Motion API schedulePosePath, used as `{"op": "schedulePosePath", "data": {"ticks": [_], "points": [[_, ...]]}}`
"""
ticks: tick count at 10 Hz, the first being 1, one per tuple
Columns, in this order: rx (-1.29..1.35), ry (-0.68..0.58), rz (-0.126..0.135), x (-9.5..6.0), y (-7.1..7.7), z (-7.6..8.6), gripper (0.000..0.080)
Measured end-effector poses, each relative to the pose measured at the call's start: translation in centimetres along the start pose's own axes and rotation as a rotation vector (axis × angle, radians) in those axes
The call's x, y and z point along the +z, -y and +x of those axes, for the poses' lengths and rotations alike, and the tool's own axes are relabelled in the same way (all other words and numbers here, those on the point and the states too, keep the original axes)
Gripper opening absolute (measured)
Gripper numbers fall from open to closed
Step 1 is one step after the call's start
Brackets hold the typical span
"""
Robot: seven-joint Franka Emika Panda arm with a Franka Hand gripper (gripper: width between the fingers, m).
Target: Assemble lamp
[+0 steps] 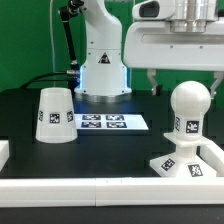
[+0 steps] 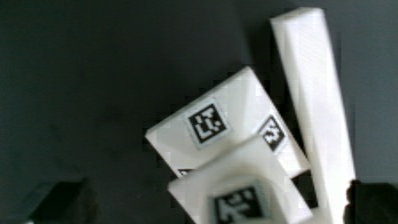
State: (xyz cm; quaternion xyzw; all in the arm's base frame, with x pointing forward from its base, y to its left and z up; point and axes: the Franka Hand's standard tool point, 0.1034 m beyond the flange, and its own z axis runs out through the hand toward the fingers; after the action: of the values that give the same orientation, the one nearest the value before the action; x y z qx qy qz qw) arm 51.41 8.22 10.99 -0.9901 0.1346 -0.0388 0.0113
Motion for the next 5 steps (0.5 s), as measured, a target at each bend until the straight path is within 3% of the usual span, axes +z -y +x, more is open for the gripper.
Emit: {"op": "schedulePosePath", "data": {"ticks": [1, 2, 3, 5], "points": [[-0.020, -0.006, -0.003, 0.3, -1.9, -1.3, 0.0699], [-0.044, -0.007, -0.010, 1.0, -4.7, -2.0, 0.0699], [-0.027, -0.004, -0.014, 1.1, -6.9, -1.6, 0.0699], [-0.043, -0.005, -0.011, 1.1, -6.5, -1.5, 0.0699]]}}
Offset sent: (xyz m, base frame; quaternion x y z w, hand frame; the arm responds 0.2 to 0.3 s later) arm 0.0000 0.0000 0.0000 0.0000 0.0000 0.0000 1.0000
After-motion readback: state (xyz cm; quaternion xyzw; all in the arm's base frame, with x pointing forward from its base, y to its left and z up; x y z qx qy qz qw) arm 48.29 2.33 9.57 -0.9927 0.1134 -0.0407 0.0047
